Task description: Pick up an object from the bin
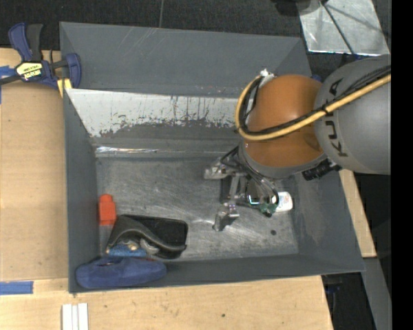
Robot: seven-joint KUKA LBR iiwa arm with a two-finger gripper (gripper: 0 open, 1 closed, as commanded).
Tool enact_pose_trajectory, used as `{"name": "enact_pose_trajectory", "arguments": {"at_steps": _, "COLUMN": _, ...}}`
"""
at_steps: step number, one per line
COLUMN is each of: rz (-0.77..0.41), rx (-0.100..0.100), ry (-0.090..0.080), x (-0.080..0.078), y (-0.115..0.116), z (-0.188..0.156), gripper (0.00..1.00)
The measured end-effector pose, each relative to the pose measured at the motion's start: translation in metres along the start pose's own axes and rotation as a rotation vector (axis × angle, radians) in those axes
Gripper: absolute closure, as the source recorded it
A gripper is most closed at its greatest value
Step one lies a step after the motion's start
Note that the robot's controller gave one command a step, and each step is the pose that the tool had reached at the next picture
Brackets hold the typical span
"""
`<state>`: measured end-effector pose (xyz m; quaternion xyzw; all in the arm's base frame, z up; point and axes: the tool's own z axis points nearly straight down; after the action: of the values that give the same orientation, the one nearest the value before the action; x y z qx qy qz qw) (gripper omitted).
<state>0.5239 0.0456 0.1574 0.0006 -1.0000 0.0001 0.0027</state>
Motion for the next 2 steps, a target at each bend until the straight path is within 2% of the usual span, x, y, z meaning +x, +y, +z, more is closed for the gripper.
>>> {"name": "enact_pose_trajectory", "arguments": {"at_steps": 1, "rz": -0.006, "rx": -0.003, "ry": -0.017, "x": 0.030, "y": -0.028, "z": 0.085, "gripper": 0.00}}
{"name": "enact_pose_trajectory", "arguments": {"at_steps": 2, "rz": 0.275, "rx": -0.001, "ry": -0.011, "x": 0.011, "y": -0.050, "z": 0.056, "gripper": 0.00}}
